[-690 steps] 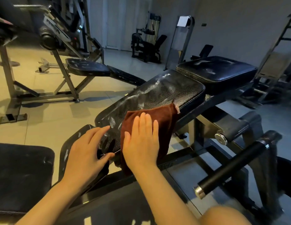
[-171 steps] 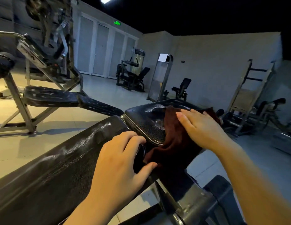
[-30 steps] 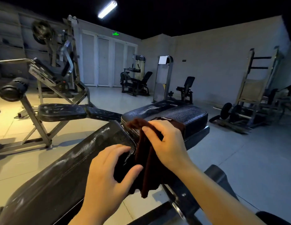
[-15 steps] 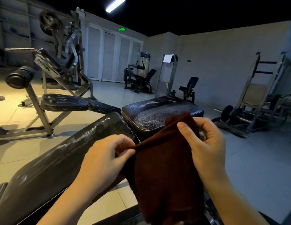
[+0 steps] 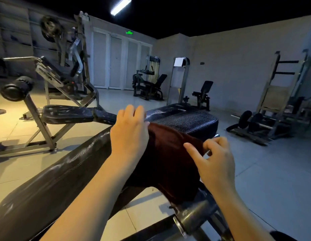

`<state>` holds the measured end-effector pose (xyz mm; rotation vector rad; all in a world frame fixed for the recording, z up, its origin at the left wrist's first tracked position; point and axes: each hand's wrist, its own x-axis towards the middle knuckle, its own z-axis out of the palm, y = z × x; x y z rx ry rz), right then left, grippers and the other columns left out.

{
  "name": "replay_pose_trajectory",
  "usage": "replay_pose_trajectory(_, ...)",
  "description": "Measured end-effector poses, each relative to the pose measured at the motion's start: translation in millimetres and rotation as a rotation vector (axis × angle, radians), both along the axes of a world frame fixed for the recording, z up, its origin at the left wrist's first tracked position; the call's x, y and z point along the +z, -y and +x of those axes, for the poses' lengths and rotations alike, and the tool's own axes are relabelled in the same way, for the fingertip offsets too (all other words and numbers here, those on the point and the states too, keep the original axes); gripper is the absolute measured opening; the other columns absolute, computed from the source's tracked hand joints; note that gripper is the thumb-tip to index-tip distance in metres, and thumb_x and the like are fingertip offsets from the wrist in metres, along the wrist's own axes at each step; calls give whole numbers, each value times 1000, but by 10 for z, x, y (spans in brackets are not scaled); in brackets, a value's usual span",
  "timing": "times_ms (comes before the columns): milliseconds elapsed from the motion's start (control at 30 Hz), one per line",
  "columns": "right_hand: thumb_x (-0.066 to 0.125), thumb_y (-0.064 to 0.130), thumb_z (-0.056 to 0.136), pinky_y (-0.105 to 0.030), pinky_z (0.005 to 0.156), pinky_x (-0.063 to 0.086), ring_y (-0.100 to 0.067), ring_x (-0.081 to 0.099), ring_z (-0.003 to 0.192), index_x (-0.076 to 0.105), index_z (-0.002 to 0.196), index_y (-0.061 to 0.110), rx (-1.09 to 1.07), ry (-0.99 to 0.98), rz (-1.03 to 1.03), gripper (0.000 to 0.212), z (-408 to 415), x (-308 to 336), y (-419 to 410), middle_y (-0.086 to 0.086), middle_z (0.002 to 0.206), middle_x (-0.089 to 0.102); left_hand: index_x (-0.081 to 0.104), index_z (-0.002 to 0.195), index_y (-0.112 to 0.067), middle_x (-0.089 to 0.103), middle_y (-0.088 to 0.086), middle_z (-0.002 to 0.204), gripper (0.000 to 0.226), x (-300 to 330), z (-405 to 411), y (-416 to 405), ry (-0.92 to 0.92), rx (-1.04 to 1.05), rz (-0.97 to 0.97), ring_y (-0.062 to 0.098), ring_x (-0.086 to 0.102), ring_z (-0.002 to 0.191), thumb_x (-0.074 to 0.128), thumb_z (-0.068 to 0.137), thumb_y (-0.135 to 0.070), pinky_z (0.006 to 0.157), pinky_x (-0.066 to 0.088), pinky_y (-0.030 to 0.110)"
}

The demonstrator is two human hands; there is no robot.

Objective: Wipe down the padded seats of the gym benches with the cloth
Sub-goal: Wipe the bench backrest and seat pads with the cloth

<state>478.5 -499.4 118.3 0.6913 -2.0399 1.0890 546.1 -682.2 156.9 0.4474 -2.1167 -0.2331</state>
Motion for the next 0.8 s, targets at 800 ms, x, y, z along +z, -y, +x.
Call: replay_pose_trajectory(800,66,32,90,-18,55,32,-12,45,64,50,61,8,-164,158,-141,41,-853,223,-761,-3,77,46,15,155,-14,8,11,163,76,568,-1694,-823,746,-485,-87,25,4,150,14,98,-64,120,2,46)
